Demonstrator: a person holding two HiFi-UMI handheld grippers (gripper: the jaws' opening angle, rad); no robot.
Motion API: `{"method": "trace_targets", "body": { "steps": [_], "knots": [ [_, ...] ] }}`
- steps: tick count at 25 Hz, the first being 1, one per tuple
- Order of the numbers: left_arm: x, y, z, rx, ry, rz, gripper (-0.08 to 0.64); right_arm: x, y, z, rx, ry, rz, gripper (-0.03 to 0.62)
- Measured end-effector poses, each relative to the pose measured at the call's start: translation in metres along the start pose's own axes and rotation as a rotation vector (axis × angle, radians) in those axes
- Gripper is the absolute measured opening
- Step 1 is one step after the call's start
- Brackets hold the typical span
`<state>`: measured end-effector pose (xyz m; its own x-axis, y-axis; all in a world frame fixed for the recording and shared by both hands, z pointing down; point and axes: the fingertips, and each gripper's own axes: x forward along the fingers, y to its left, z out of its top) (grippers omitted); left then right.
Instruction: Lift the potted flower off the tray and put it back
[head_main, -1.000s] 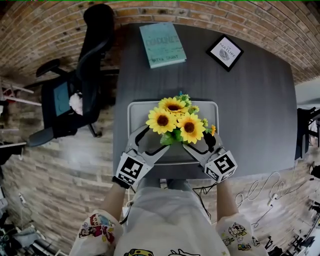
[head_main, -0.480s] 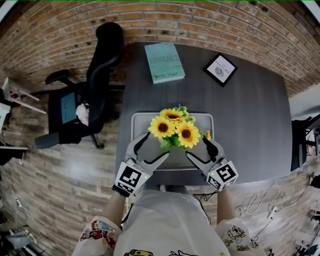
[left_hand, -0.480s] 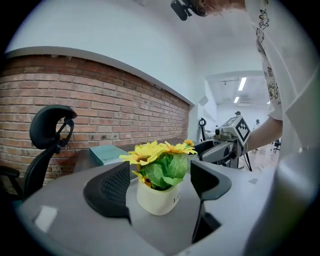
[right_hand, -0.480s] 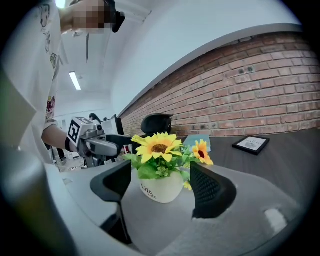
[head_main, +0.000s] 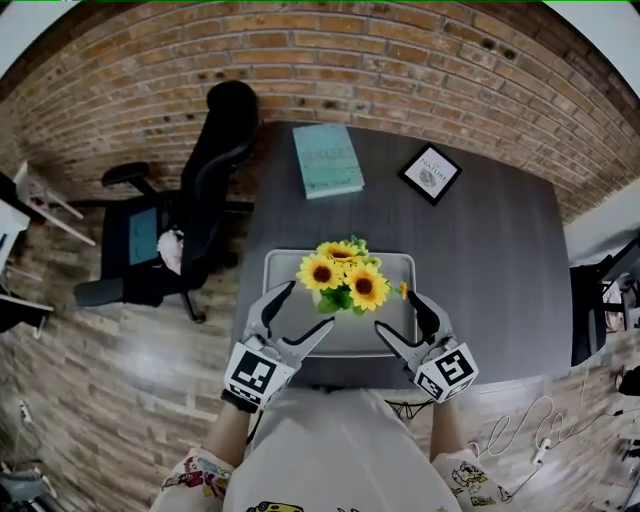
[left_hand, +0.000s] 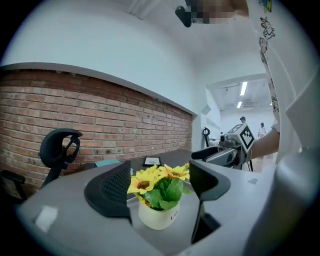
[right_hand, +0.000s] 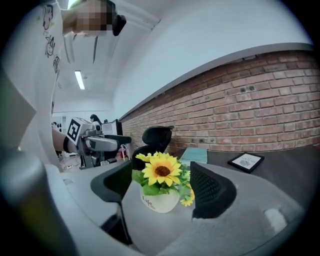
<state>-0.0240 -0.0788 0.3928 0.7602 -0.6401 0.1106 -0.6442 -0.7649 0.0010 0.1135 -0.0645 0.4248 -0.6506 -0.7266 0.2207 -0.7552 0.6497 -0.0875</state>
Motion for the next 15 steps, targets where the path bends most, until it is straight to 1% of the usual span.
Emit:
{"method": "trace_targets", "body": {
  "steps": [5,11,14,15],
  "knots": [
    [-0.006,0.001,0.029,-0.017,-0.068,0.026,0.357,-0.001,0.008,0.033,-0.030,-0.052,0.023,0.356],
    [-0.011,0.005,0.059,-0.066,-0.098,0.056,0.337,-0.002,0.012,0.077,-0.037,-0.156,0.042,0.293],
    [-0.014,0.008,0.069,-0.079,-0.124,0.073,0.326,-0.001,0.013,0.089,-0.030,-0.190,0.047,0.275],
    [-0.015,0.009,0.071,-0.078,-0.128,0.083,0.312,0.000,0.014,0.092,-0.026,-0.196,0.051,0.275]
  ]
}}
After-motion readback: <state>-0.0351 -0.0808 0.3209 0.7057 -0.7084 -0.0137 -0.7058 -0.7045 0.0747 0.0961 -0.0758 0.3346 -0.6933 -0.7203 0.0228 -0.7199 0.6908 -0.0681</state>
